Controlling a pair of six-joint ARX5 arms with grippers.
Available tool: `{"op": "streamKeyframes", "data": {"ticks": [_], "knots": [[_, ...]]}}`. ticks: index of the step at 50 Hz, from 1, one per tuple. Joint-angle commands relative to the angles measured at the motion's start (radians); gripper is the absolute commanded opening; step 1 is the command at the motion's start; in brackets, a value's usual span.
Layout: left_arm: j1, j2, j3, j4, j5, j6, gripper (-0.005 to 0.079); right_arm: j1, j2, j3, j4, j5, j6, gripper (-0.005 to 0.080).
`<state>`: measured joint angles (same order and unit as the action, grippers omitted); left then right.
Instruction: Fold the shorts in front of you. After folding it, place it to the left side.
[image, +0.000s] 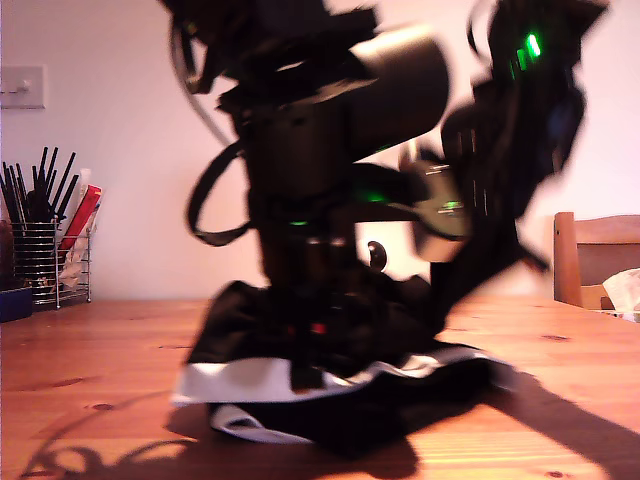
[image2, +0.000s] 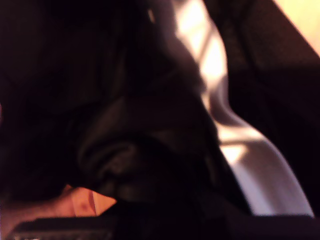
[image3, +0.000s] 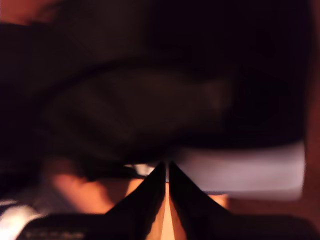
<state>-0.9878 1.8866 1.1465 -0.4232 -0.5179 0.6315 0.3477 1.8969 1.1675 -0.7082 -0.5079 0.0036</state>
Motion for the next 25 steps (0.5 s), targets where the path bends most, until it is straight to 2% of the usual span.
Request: {"op": "streamKeyframes", "data": {"ticks": [1,8,15,18,25], "knots": [[0.003,0.051,-0.049,-0.029,0.039,-0.03,-0.0019,0.012,0.023,-0.043,0.117,0.007,0.034,-0.0012],[0.003,0.051,-0.049,-0.026,0.047,-0.03,-0.0019,0.006,0.021,-0.047,0.109,-0.002,0.035,-0.0012],[0.006,0.051,-0.049,-0.028,0.051,-0.031,-0.0019,-0.016,0.009,-0.027,0.037,-0.097,0.036,-0.0012],[0.007,0.051,-0.049,-0.03,0.056,-0.033,-0.0019,-0.023,-0.01,0.0,0.011,-0.129,0.022,-0.0012],[0.007,0.051,-0.049,-0.03,0.066,-0.033,-0.0019,-0.024,-0.062,0.108,-0.075,-0.127,-0.016,-0.0012]]}}
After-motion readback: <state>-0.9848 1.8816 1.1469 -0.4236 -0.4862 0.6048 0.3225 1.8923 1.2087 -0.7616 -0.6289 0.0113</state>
